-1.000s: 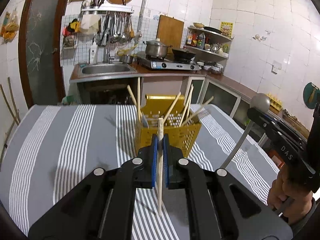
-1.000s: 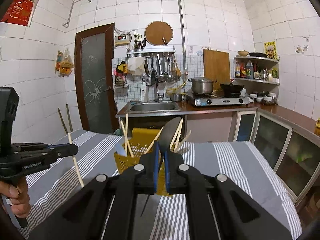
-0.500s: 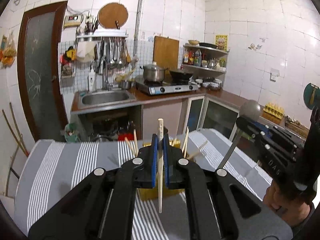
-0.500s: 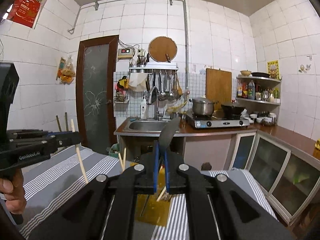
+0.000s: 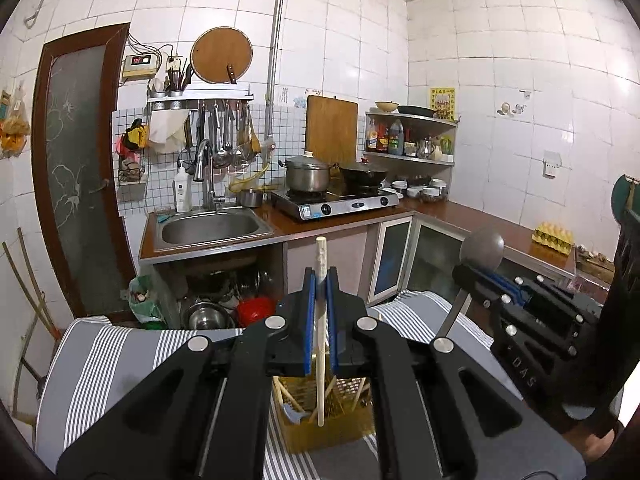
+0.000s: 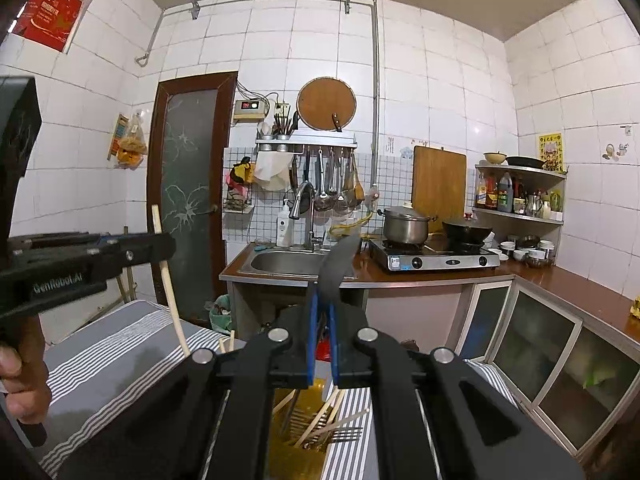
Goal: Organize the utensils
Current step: 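Lower the chopstick and metal spoon into the yellow basket with both tools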
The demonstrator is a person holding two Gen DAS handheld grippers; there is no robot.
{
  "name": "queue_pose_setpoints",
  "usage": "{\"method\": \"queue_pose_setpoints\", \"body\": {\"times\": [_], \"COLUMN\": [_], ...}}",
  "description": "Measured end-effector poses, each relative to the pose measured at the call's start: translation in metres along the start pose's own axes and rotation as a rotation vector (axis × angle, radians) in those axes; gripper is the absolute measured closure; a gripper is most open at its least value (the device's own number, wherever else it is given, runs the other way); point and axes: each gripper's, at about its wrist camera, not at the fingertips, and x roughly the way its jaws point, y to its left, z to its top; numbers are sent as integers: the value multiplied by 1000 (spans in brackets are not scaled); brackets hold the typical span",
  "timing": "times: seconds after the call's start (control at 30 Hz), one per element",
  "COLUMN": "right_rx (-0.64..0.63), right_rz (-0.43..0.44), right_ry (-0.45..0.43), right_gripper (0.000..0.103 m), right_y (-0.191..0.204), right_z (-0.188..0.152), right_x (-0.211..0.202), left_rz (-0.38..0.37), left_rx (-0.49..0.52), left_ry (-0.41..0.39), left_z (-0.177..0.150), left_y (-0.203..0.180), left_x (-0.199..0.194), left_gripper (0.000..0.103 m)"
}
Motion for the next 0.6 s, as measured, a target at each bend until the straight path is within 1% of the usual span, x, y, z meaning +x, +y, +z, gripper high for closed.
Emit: {"method": "queue_pose_setpoints", "body": {"times": [0.2,0.6], "right_rx": [2,-19], "right_rz": [0,2], "right_ry": [13,56], "right_gripper": [98,98], "right_y": [-2,0], "right_z": [-6,-12], "right_x": [19,57], "left_rz": [4,12], "left_rx": [-4,-10], "left_ry": [-4,50], "left_z": [6,0], "left_y": [3,10], "left_x": [12,44], "left_gripper": [99,99]}}
